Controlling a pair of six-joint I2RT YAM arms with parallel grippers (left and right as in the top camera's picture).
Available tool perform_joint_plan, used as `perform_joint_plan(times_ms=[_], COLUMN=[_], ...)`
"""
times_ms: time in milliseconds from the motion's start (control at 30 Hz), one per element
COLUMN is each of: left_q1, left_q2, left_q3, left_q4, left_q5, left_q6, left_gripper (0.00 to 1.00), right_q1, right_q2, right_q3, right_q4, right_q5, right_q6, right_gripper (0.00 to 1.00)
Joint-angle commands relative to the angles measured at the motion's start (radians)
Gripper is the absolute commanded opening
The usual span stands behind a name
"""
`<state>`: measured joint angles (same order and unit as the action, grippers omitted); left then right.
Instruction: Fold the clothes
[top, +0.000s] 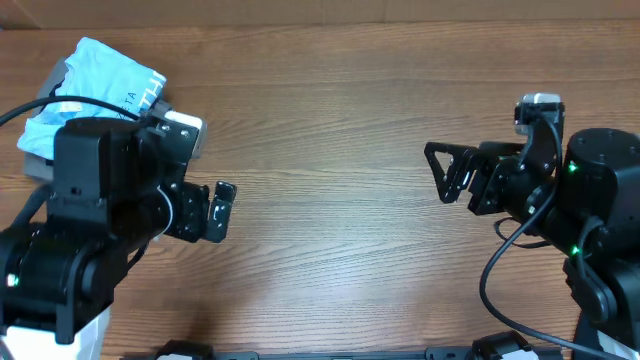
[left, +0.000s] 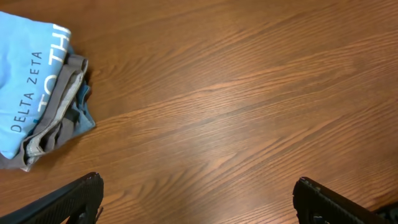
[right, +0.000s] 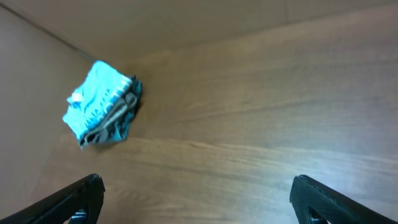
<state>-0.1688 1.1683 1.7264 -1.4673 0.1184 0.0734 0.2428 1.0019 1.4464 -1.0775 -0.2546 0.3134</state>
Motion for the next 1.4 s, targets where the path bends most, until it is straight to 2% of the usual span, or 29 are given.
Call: perform_joint_plan(times_ms=[0,200,300,467,567,700,1033,1367], left_q1=[-0.006,-0.006,-0.006,-0.006,-0.006,-0.006,-0.006,-0.006], left_q2=[0.021,0.059,0.080,0.114,0.135,0.167,0.237,0.279], left_q3=[-0.008,-0.008,-0.008,-0.008,-0.008,-0.008,-0.008,-0.008], left_q4=[0.001,0.001,0.002,0.002,0.002,0.002,0.002,0.002], left_q5=[-0.011,-0.011,-0.011,-0.011,-0.011,-0.011,-0.011,-0.015], left_q6=[-0.010,-0.010,-0.010,-0.010,-0.010,-0.010,-0.010,-0.010], left_gripper=[1.00,1.00,1.00,1.00,1.00,1.00,1.00,1.00], right_q1=[-0.002,-0.003,-0.003,-0.003,-0.003,-0.021,-0.144,-0.196], right_q2=[0.013,0.037,0.025,-0.054,-0.128,-0.290,-0.671,-0.954], right_q3=[0.008,0.008,0.009,0.006,-0.037,-0.209,-0.668,-1.124], right_q4=[-0.026,-0.103,-0.086,0.016,0.130,0.277,0.367,0.642], right_q5=[0.007,0.020,0.035,0.142,0.149,0.150,0.130,0.087], right_q6=[-0.003,-0.012,-0.084,-0.146,-0.266,-0.367,-0.364,-0.362], right_gripper=[1.00,1.00,1.00,1.00,1.00,1.00,1.00,1.00])
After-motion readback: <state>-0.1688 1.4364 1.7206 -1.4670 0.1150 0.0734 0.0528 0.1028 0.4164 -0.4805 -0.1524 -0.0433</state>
